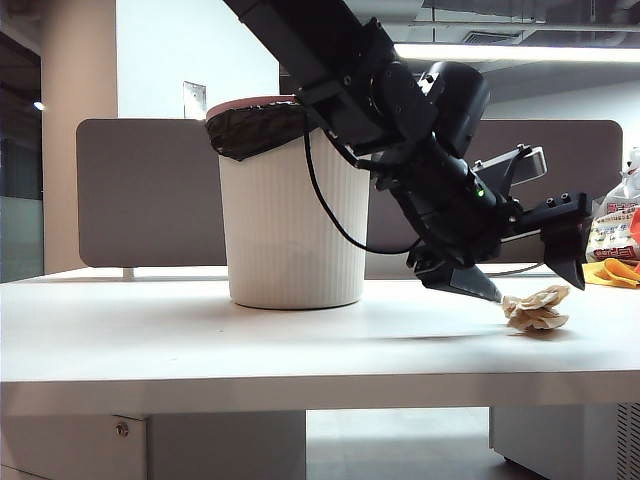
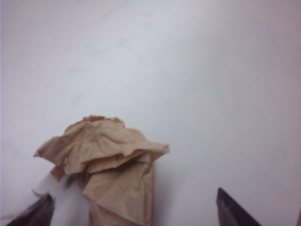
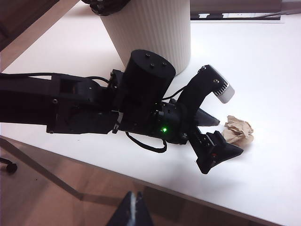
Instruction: Pick up all the trash on the table and put it in the trash can.
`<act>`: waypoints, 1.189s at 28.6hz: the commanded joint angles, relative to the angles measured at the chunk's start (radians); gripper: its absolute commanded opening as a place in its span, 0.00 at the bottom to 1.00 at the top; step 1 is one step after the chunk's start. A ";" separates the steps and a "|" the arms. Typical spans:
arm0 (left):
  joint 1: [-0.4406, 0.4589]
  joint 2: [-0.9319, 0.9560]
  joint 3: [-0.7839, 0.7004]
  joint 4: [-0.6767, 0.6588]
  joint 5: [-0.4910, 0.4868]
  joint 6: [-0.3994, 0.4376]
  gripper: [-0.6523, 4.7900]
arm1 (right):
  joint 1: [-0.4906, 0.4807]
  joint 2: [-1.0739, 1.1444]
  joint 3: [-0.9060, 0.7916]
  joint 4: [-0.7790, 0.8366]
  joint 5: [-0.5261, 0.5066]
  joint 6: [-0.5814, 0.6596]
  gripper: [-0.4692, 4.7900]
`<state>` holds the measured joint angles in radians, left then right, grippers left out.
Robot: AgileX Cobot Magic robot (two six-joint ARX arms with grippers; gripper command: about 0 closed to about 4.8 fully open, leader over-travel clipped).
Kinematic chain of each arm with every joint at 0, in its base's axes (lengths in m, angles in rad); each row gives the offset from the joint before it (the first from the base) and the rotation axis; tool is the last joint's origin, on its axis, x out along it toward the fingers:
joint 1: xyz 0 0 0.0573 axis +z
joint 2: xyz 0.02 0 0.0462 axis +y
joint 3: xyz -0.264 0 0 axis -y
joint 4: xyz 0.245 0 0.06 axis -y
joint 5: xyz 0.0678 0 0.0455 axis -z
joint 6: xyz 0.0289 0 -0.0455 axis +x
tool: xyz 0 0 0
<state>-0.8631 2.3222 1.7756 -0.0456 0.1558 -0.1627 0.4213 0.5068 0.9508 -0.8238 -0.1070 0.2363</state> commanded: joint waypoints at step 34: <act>0.030 -0.248 0.005 0.115 0.022 -0.035 0.11 | -0.001 -0.011 0.110 0.150 0.087 -0.039 0.08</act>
<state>-0.8383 2.0731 1.7840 0.0925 0.1795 -0.1963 0.4213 0.4950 1.0550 -0.6899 -0.0288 0.2012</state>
